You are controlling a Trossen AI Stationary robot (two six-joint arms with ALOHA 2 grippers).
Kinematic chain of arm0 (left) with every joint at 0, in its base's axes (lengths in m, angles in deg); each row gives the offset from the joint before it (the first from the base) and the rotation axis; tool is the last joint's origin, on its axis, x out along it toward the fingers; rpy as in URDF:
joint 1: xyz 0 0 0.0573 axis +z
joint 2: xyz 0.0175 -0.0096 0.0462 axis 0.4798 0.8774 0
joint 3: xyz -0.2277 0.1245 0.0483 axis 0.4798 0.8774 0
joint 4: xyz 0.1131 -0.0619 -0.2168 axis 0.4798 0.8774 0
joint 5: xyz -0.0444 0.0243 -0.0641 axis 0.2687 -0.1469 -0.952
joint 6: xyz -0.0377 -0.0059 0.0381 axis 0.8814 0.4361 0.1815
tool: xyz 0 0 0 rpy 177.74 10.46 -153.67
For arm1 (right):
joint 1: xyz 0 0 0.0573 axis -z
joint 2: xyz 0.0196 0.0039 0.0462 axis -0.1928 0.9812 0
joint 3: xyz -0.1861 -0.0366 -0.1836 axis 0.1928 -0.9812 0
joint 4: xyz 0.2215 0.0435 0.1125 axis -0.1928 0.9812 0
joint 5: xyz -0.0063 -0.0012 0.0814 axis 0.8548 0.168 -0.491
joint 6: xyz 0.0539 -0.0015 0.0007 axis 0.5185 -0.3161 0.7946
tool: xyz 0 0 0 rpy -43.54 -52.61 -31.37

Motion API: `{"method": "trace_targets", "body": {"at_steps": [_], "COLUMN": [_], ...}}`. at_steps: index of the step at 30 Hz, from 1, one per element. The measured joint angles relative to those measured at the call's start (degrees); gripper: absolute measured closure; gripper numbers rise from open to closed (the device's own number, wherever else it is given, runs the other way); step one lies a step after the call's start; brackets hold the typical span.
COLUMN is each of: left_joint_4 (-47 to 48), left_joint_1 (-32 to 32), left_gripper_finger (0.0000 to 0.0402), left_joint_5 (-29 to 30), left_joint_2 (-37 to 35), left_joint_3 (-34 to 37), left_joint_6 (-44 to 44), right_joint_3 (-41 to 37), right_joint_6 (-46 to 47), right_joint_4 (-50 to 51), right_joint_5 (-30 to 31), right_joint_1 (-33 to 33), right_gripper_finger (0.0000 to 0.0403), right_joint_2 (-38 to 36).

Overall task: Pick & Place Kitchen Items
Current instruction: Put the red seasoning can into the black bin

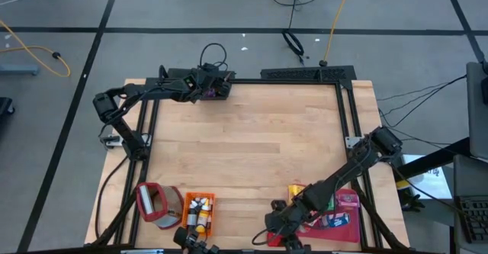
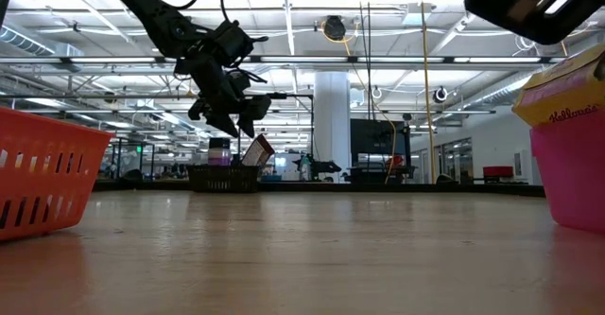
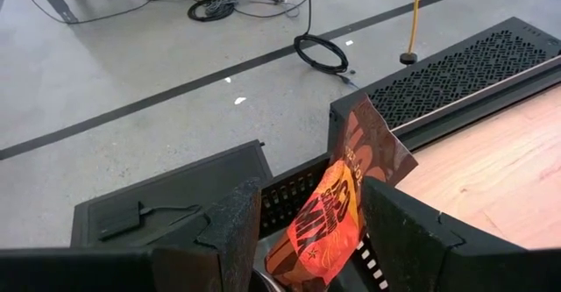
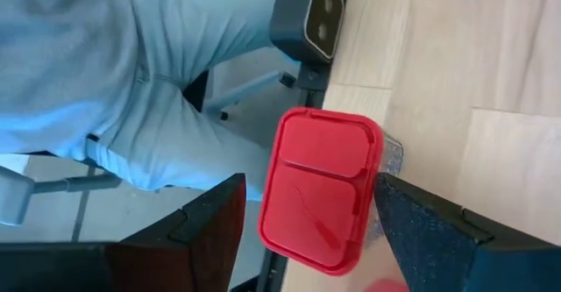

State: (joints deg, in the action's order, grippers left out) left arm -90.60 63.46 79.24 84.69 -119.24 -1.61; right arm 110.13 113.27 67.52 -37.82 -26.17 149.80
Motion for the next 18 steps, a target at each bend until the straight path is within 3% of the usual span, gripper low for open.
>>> {"method": "trace_targets", "body": {"at_steps": [18], "left_joint_4": [0.67], "left_joint_1": [0.0], "left_gripper_finger": [0.0201], "left_joint_5": [-0.02], "left_joint_2": [0.02], "left_joint_3": [0.0], "left_joint_6": [0.02], "right_joint_3": [-1.39], "right_joint_6": [3.35], "right_joint_4": [-2.28], "right_joint_5": [3.25], "right_joint_1": [-1.44], "right_gripper_finger": [0.0156], "right_joint_2": [0.33]}}
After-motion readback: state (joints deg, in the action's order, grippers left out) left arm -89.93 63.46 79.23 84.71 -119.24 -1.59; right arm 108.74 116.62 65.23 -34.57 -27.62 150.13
